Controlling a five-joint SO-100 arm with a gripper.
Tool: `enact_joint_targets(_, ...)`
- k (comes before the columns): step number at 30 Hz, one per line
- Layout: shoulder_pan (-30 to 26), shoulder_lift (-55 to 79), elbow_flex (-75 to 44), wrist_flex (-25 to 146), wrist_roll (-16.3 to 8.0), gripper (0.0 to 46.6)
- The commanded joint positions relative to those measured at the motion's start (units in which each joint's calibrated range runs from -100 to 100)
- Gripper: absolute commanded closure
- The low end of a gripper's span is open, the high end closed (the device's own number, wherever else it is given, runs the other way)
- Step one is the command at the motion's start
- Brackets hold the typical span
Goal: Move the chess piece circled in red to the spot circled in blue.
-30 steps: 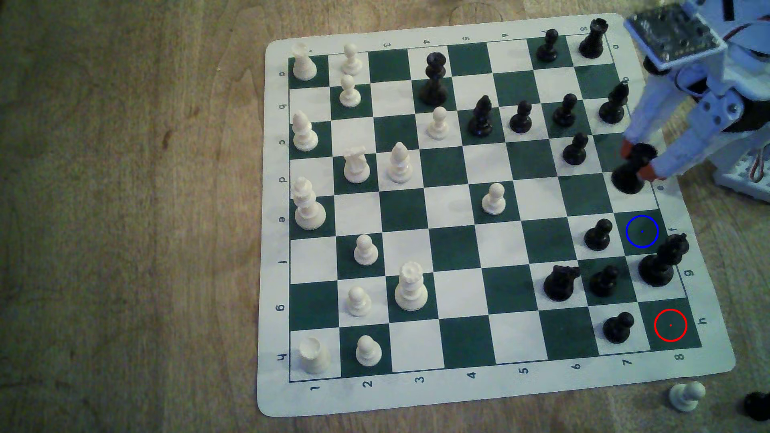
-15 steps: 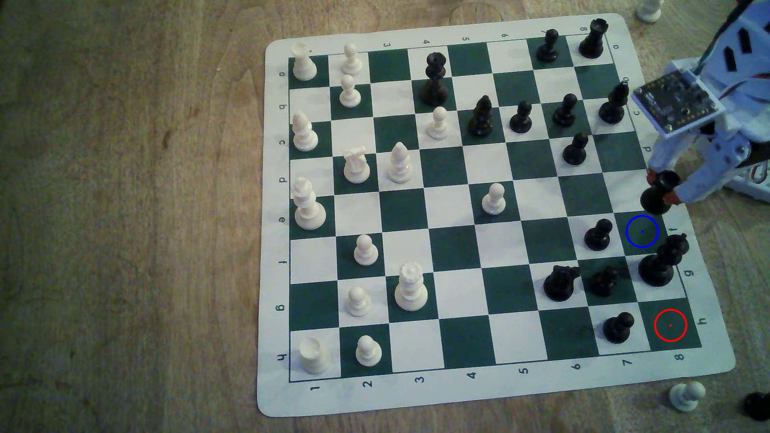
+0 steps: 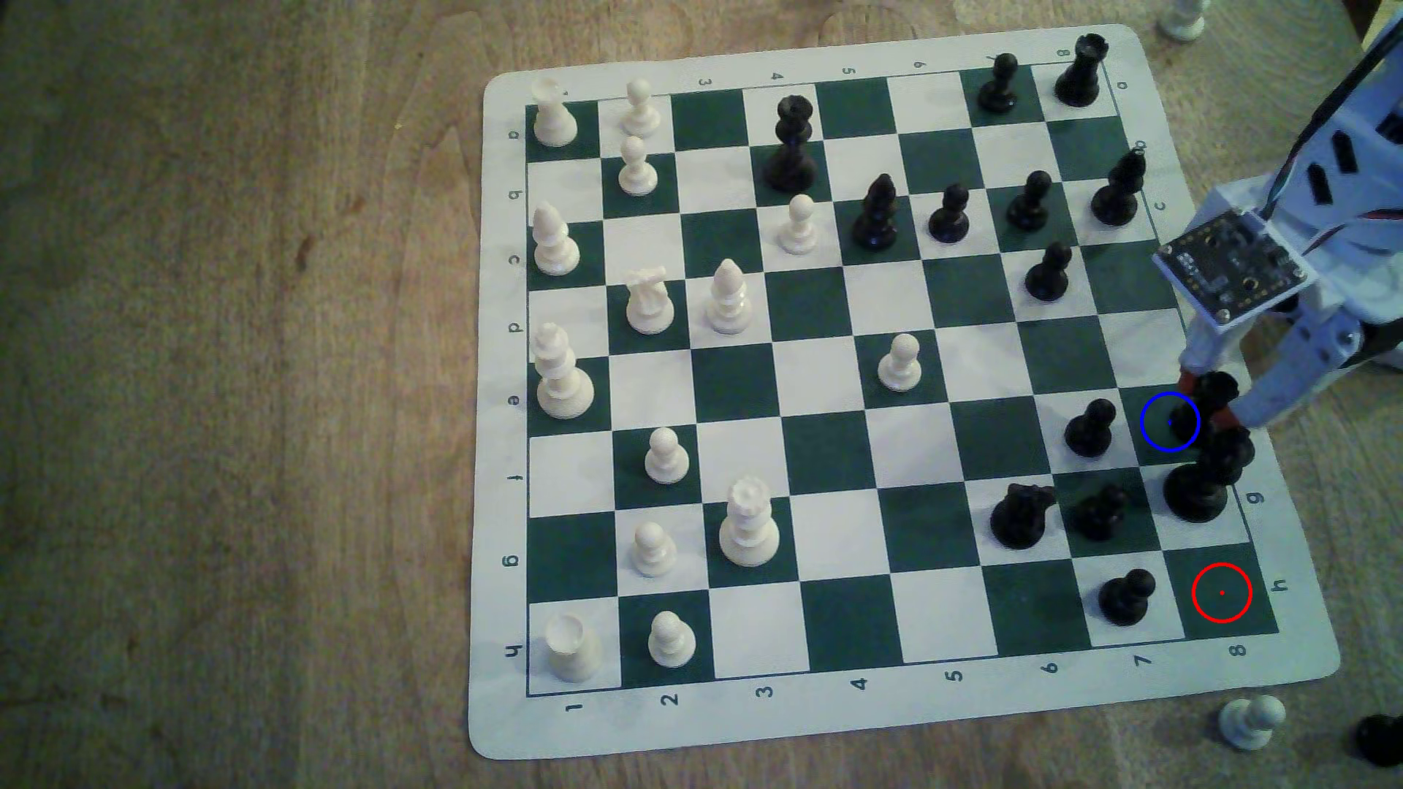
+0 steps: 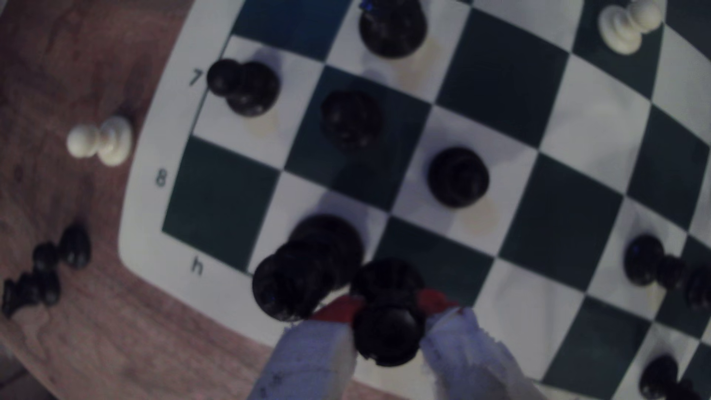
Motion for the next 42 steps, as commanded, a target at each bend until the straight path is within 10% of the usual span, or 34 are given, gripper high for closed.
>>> enact_joint_targets(1, 0.2, 1.6, -0.1, -2.0, 0.2, 46.4)
enact_joint_targets(28, 3.0, 0.1, 7.2, -6.4, 1.3, 46.4)
enact_joint_targets(34, 4.1, -2.4, 8.5, -5.8, 1.0, 30.7)
enact_joint_targets(42, 4.6, -4.0, 8.4, -3.8, 1.3, 26.1)
